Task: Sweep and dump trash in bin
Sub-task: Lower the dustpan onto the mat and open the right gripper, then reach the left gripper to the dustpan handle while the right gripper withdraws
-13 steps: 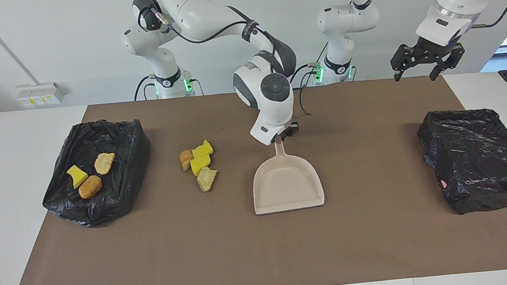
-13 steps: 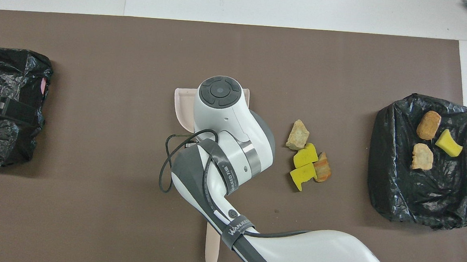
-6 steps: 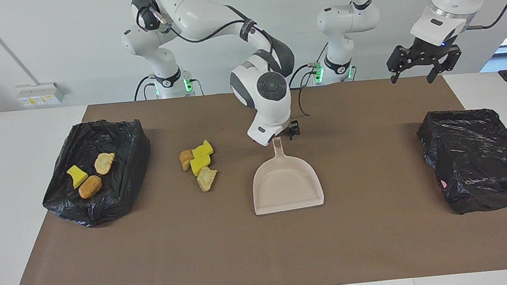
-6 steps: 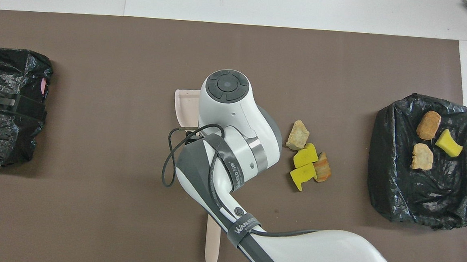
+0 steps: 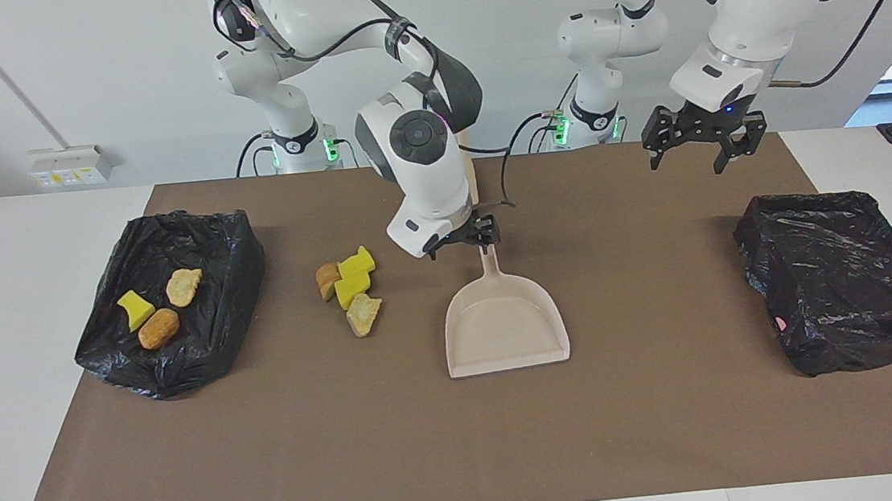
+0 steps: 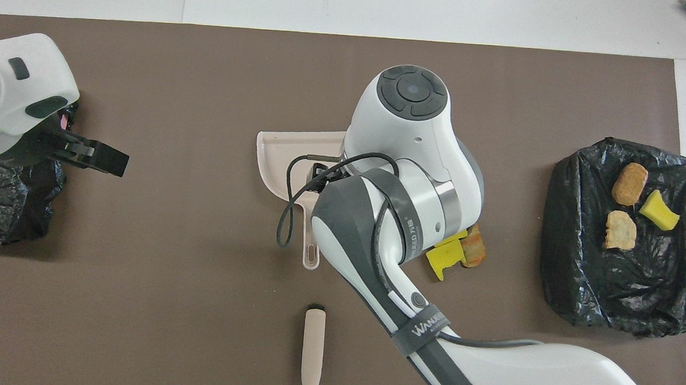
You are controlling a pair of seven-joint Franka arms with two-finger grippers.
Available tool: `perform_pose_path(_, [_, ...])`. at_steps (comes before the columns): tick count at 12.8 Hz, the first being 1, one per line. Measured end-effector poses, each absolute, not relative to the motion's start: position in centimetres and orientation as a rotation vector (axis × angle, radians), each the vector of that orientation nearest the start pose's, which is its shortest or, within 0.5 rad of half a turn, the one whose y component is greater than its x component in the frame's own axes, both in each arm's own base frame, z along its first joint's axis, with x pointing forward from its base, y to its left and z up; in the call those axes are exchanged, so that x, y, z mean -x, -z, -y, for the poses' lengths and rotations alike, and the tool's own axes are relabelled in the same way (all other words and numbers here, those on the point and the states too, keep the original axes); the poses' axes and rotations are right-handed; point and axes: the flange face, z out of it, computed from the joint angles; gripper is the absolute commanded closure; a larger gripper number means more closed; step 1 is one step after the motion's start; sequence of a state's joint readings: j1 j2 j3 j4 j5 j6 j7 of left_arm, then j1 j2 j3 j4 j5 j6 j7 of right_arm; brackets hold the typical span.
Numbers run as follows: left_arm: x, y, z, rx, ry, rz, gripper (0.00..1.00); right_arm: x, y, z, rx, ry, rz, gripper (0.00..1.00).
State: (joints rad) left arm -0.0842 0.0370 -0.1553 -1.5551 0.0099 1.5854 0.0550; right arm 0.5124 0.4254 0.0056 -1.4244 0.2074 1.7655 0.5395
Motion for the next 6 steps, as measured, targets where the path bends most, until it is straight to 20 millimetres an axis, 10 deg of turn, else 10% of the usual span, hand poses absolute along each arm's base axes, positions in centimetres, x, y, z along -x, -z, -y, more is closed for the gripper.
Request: perform_pose_path(6, [-54.6,-55.5,21.1,3.129,0.017,-0.405,0.0,-48.2,-44.8,-34.9,3.021,-0.42,-0.119,0.0])
